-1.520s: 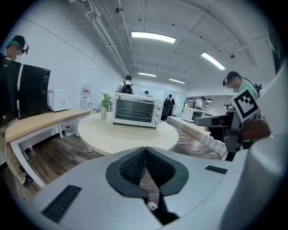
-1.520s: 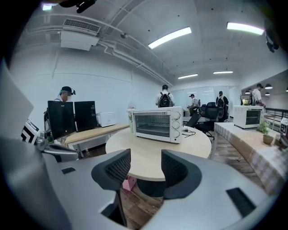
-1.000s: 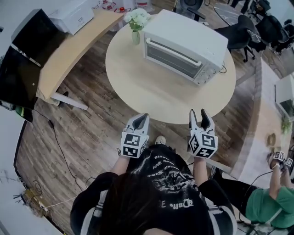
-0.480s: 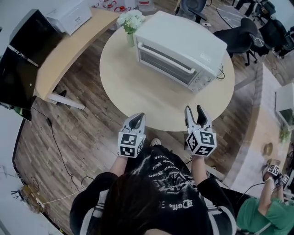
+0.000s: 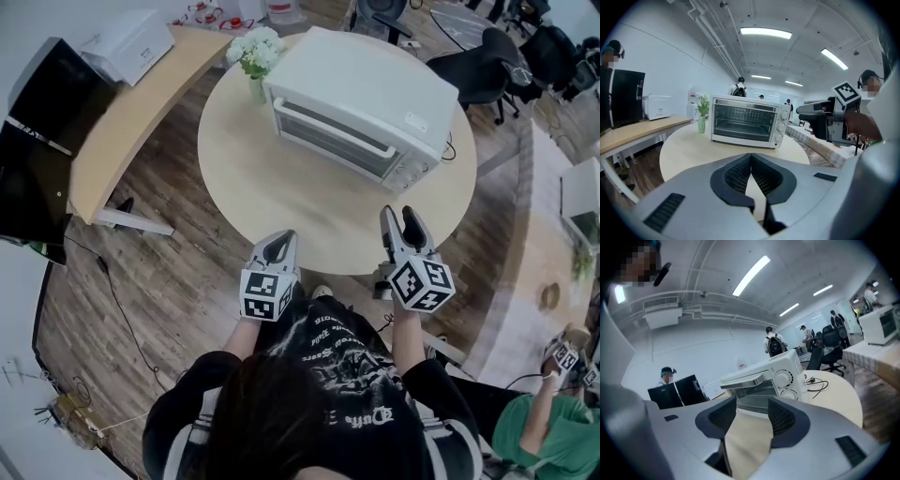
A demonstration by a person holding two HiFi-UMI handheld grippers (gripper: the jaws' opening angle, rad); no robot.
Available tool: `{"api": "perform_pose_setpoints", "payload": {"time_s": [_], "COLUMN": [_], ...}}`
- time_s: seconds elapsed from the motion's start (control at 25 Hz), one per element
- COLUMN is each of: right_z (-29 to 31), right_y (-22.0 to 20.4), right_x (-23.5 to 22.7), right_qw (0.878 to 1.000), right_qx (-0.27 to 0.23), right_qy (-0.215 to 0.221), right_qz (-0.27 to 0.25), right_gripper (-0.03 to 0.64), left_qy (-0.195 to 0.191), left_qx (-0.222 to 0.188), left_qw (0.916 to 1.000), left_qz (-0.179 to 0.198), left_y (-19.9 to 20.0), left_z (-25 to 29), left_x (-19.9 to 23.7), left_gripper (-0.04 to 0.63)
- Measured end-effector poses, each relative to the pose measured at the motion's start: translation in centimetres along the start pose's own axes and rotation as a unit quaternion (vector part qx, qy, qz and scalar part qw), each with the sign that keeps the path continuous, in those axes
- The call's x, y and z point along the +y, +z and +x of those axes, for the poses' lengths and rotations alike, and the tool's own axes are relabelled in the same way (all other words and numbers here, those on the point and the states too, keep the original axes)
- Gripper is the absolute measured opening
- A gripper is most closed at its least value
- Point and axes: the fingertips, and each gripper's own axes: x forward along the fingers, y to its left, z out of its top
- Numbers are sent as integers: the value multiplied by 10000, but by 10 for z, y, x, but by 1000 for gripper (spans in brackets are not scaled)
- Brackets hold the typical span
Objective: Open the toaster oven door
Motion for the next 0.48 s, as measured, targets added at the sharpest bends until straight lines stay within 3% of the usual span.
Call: {"api": "perform_pose_setpoints", "payload": {"time_s": [0.16,0.36,0.48], "right_z": [17,41,56], "right_y": [12,25,31], "right_x": [4,13,10], "right_qw": [9974,9941,9920], "right_qx": [-207,-292,-355], "right_qy": [140,295,133], "right_qz": [669,1006,1203], "right_gripper": [221,221,221], "left_qy": [-51,-64,-86], "left_qx": [-45,-62,-113], "left_qw": [9999,9998,9997], "left_qz": [-140,-149,-185], "left_y": [2,4,8], "left_z": [3,7,7], "left_x": [13,25,30], "left_gripper": [18,18,19]}}
